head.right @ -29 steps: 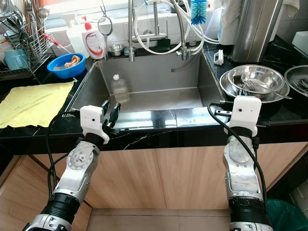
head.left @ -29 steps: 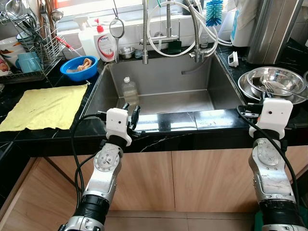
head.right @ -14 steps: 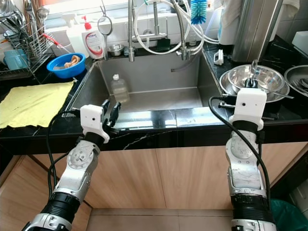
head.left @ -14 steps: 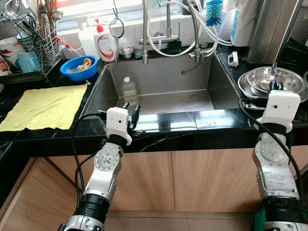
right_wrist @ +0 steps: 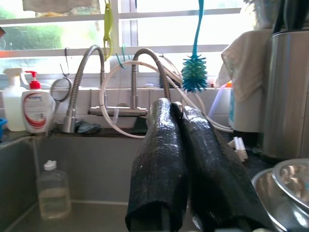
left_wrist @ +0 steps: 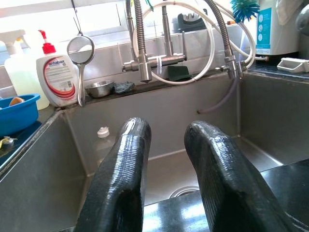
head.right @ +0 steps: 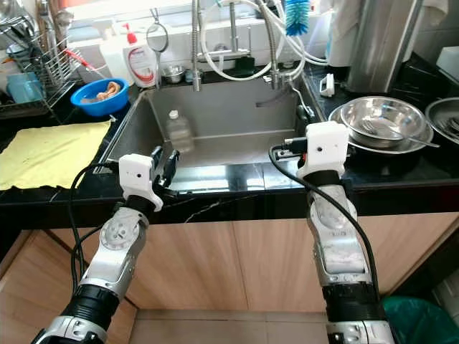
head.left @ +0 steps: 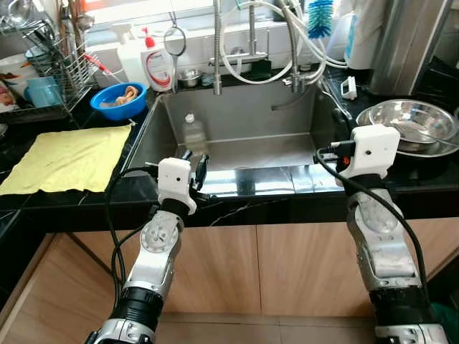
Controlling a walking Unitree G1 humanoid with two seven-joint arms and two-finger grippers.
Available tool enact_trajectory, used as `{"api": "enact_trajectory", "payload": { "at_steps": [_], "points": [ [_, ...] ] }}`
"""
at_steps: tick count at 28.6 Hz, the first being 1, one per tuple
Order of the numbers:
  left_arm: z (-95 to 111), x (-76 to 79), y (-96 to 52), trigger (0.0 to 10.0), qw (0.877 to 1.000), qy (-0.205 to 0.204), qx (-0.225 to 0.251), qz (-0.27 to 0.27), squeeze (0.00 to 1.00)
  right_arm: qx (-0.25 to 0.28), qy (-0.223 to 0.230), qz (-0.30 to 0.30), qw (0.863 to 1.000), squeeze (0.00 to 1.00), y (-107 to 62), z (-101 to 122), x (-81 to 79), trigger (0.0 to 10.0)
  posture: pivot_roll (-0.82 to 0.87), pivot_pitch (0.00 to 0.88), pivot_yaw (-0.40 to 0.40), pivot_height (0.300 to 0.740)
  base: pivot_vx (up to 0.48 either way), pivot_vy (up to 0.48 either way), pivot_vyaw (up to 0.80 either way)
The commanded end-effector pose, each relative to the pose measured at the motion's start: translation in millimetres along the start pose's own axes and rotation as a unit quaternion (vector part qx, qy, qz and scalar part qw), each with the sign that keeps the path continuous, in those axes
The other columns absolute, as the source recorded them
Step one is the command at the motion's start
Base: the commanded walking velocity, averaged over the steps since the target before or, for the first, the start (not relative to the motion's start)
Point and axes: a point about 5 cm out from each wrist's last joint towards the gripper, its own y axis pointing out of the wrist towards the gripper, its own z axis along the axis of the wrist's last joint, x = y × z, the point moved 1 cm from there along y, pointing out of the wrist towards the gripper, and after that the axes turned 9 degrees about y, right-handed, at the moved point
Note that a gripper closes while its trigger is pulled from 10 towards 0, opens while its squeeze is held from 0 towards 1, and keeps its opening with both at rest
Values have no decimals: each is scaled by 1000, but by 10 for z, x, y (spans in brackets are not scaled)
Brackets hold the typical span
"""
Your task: Kitchen organization
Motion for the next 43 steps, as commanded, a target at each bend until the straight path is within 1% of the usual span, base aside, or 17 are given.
{"api": "enact_trajectory", "payload": {
  "at_steps": [1,2,4,7,9,11,13,14,15,16,17,19,23,28,31,42,43],
  "points": [
    [-13,-42,9,10000,1000,7,-4,4,0,-1,7,13,1000,0,60,51,-25,10000,-228,0,147,740,0,0,0],
    [-15,-38,6,10000,1000,7,-4,4,0,-26,6,15,1000,0,97,-8,-9,10000,-228,0,147,740,0,0,0],
    [-17,-33,8,10000,1000,7,-5,3,0,-51,0,12,999,0,133,-70,18,10000,-230,0,147,740,0,0,0],
    [-12,-38,14,10000,1000,9,-4,2,0,-53,23,20,998,0,208,-75,1,10000,-225,0,145,740,0,0,0],
    [-12,-45,17,10000,1000,9,-5,2,0,-63,24,25,997,0,253,-90,-16,10000,-221,0,147,740,0,0,0],
    [-8,-49,21,10000,1000,10,-4,2,0,-90,17,21,996,0,318,-152,-16,10000,-218,0,145,740,0,0,0],
    [-4,-49,22,10000,1000,11,-3,2,0,-104,44,26,993,0,373,-181,-66,10000,-207,0,140,740,0,0,0],
    [-3,-49,22,10000,1000,11,-3,2,0,-112,43,30,992,0,380,-205,-85,10000,-207,0,140,740,0,0,0],
    [-2,-49,22,10000,1000,11,-3,2,0,-118,41,32,992,0,384,-223,-94,10000,-207,0,140,740,0,0,0],
    [-7,-48,17,10000,1000,12,-4,2,0,-151,44,36,987,0,372,-323,-134,10000,-205,0,139,740,0,0,0],
    [-12,-46,9,10000,1000,12,-5,2,0,-164,44,37,985,0,362,-368,-152,10000,-205,0,140,740,0,0,0],
    [-17,-43,4,10000,1000,12,-6,1,0,-175,40,38,983,0,355,-404,-170,10000,-205,0,140,740,0,0,0],
    [-23,-46,-10,10000,1000,13,-8,0,0,-189,54,51,979,0,334,-446,-225,10000,-204,0,139,740,0,0,0],
    [-31,-40,-21,10000,1000,13,-9,-4,0,-202,53,37,977,0,322,-497,-193,10000,-210,0,145,740,0,0,0],
    [-36,-28,-28,10000,1000,12,-11,-8,0,-243,48,-3,969,0,259,-640,-88,10000,-207,0,144,740,0,0,0],
    [-44,-24,-51,10000,1000,14,-12,-12,0,-242,54,-18,968,0,241,-651,-60,10000,-205,0,148,740,0,0,0],
    [-45,-22,-53,10000,1000,14,-12,-13,0,-243,54,-20,968,90,237,-654,-55,10000,-205,0,148,740,0,0,0]
  ]
}}
